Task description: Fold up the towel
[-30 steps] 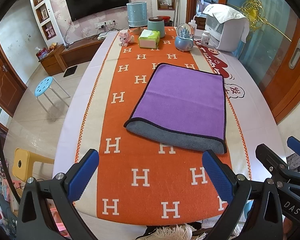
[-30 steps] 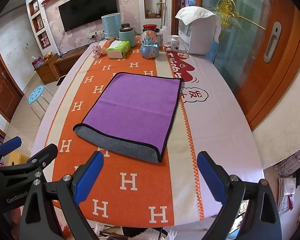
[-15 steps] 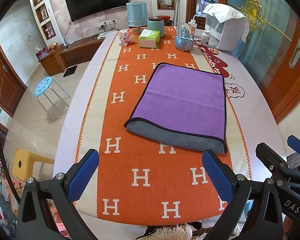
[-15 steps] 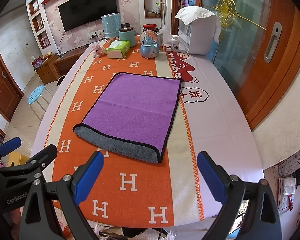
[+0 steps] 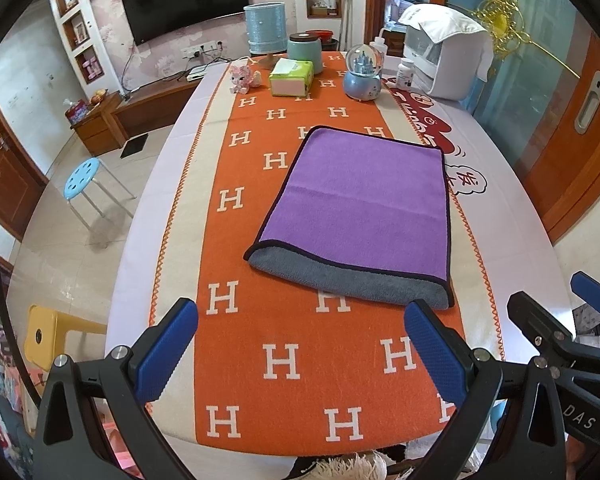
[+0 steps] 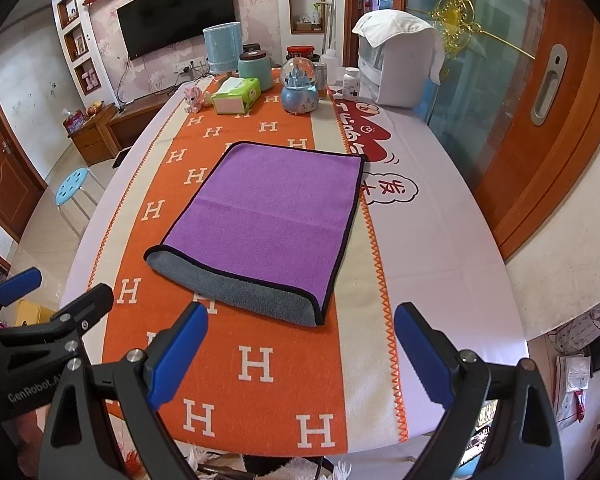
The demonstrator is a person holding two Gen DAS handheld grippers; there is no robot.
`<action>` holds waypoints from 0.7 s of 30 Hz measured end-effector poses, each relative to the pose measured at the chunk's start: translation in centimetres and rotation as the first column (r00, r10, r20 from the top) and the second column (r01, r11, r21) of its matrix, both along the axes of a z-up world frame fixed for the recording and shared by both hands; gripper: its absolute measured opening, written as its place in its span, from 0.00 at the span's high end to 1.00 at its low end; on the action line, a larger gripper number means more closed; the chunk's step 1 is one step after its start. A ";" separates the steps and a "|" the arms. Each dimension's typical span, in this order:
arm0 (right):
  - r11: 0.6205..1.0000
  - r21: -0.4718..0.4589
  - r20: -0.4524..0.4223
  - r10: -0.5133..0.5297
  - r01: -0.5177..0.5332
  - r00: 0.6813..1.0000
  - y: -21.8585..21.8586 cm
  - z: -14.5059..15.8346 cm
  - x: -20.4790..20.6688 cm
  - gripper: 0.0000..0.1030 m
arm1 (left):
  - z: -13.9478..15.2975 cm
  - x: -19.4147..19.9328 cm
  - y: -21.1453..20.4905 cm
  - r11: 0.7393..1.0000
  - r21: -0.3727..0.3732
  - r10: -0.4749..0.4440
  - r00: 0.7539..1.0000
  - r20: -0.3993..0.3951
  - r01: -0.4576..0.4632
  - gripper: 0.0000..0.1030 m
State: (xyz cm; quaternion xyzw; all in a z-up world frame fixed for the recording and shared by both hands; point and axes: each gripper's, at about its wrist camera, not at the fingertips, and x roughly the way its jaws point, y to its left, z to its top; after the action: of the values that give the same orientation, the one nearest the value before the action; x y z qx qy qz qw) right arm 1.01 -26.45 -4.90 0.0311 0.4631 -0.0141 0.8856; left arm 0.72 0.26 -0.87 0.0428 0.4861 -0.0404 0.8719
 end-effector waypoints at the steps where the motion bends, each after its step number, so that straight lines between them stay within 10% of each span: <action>1: 1.000 0.000 -0.003 -0.002 0.002 1.000 -0.1 0.0 0.1 0.08 | -0.3 0.6 -0.4 1.000 0.004 -0.006 1.000 0.001 0.006 0.01; 21: 0.998 0.058 -0.059 -0.019 0.022 0.998 -1.2 -4.4 2.4 0.22 | -4.4 7.6 3.1 0.985 0.071 -0.158 0.987 -0.040 0.160 0.01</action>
State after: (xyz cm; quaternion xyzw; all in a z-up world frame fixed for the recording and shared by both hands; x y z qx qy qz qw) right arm 3.40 -27.69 -9.30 0.0615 0.4887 -0.0104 0.8702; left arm 8.29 3.34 -5.31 0.1130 0.4970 -0.0926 0.8554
